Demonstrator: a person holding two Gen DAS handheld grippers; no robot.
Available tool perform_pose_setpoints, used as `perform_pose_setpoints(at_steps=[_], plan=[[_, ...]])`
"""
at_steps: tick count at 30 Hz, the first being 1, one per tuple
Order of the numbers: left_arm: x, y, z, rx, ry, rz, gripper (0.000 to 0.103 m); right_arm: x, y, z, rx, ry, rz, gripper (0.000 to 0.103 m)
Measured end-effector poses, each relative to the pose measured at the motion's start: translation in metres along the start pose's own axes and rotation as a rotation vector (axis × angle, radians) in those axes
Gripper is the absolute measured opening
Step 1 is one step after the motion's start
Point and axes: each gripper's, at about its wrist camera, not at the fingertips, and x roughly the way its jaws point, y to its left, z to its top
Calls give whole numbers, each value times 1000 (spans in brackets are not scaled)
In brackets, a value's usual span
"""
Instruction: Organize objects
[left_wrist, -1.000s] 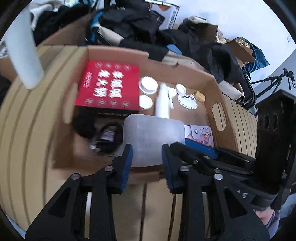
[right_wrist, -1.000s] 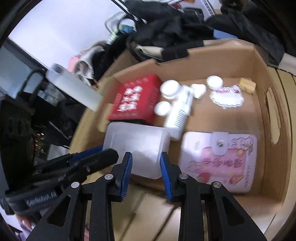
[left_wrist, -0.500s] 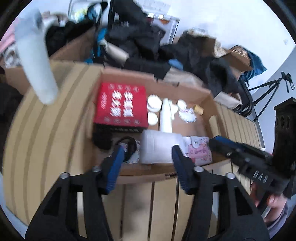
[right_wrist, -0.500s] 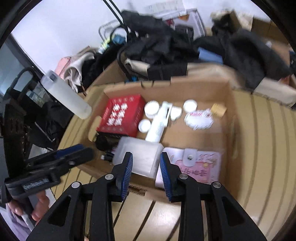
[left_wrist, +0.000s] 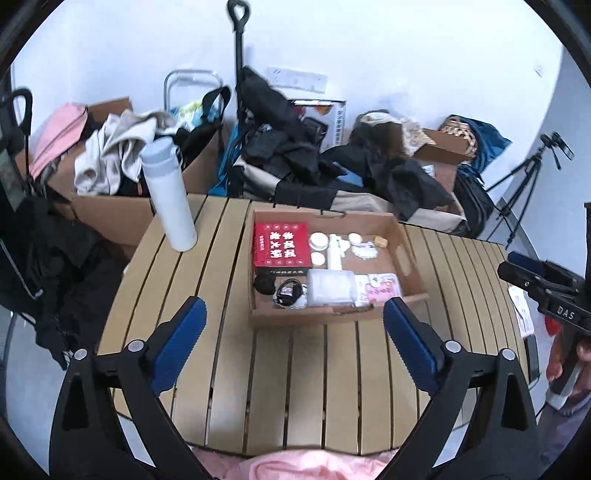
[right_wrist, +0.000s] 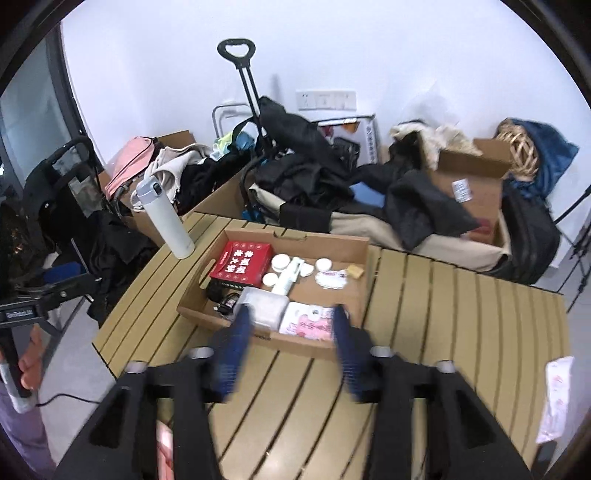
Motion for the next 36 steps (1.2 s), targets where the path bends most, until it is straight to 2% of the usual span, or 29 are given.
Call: perform_pose_setpoints(at_steps=[1,2,6,11,14,19,23,25,28,36], plan=[[-7,-3,-4,12,-9,-3,98,-7,2,-3,-9,-12,-18,83],[-15,-6,-11,20,-19,5,98,-17,4,-8,-23,-32,-38,87],[-45,-13,-44,40,-35,4,98,-61,13,-42,-66,-92,-82,87],[-93,-25,-96,74,-115,-40,103,-110,26,-91,-83,-151,-66,87],[-109,-31,-129,75,-122,-41,103,-130,38,-122,-95,-175,-52,87],[-131,-41,-180,96,-144,-12,103,-145,60,-172,-89,-184,-50,87],[-141,-39,-227,26,-161,10,103,-147,80,-211,-81,-164,-44,87],[-137,-42,-242,19,-143,28,103,-141,89,-226,-94,-146,-47,87],[-130,-49,-251,63,-99,51,103,-131,103,-238,-131,-113,-79,87],[-147,-48,-254,50,-154,57,103,-137,123,-250,-169,-127,-59,87]])
